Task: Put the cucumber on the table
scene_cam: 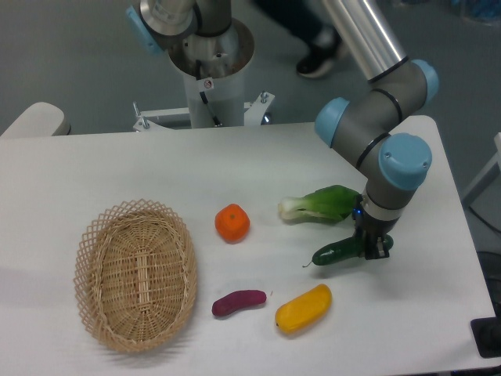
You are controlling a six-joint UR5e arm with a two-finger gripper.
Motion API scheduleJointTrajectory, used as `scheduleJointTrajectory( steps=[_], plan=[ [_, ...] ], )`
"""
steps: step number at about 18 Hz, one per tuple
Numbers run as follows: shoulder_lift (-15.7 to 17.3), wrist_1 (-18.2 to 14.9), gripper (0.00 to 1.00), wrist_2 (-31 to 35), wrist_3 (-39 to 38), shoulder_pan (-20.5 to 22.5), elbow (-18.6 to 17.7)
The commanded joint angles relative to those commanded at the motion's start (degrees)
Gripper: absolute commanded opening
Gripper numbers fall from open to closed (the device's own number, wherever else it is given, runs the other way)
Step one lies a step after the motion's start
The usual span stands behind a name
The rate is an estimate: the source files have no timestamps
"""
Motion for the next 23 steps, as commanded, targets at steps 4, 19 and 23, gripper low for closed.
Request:
scheduleJointTrajectory(
  steps=[4,19,23],
  plan=[
    [-0.1,-0.1,0.28,0.0,-0.3,0.0,-0.4],
    [3.3,1.5,1.00,0.3,-18.8,-4.6,3.4],
    [4.7,1.7,1.00,-0.3,-25.6,-8.6,4.5]
  ],
)
